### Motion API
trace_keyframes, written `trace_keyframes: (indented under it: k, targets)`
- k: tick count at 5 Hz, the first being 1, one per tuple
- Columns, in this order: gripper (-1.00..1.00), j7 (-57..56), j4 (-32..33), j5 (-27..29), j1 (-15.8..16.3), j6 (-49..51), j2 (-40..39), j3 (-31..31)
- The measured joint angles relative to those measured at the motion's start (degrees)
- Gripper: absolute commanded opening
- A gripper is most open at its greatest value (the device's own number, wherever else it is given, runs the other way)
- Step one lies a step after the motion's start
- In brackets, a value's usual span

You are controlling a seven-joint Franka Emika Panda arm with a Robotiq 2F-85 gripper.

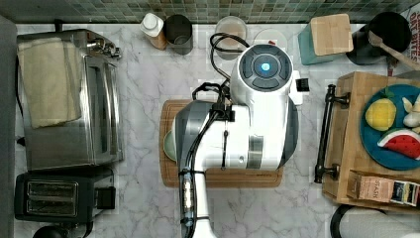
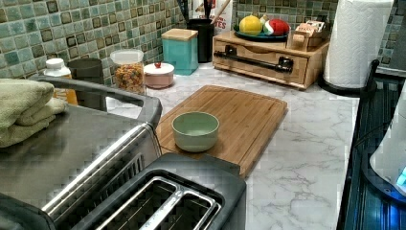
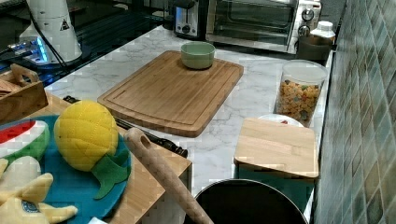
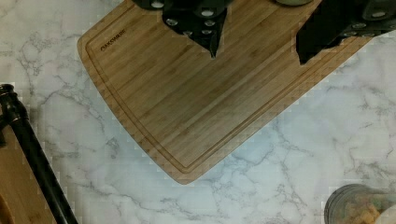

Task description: Open the drawer.

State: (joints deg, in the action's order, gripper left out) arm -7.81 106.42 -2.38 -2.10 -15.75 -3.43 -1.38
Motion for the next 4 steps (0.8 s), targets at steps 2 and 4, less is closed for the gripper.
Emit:
trace_keyframes:
  k: [2, 4]
  targets:
    - [1.00, 0.0, 0.6, 0.0, 0.0, 0.0, -0.2, 0.0]
    - [1.00, -12.1, 2.7, -1.6, -0.7, -7.9, -0.9, -0.4]
